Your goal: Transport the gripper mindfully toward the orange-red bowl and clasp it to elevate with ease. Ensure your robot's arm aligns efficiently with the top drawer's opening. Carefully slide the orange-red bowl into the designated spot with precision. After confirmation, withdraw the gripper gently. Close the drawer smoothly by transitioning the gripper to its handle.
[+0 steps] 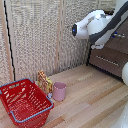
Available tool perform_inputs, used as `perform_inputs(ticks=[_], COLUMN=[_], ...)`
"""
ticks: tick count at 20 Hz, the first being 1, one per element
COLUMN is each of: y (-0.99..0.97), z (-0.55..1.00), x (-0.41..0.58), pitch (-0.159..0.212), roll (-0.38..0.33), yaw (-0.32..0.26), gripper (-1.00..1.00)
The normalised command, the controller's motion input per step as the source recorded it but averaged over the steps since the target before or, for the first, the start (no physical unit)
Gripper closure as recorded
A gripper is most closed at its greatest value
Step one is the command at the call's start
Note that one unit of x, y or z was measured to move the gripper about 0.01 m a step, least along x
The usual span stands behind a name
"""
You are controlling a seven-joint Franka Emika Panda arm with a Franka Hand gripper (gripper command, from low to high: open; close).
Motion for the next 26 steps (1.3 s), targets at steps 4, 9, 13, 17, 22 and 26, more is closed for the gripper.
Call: perform_inputs(ticks=[4, 9, 13, 17, 22, 26], y=[-0.84, -0.79, -0.46, -0.08, 0.00, 0.01], z=[0.00, 0.00, 0.00, 0.02, 0.12, 0.25], x=[0.000, 0.000, 0.000, 0.000, 0.022, 0.109], pitch=[-0.002, -0.002, -0.001, 0.000, 0.000, 0.001], roll=[0.003, 0.000, 0.000, -0.006, 0.000, -0.010], yaw=[0.000, 0.000, 0.012, 0.091, 0.041, -0.052], gripper=[1.00, 1.00, 1.00, -1.00, -1.00, -1.00])
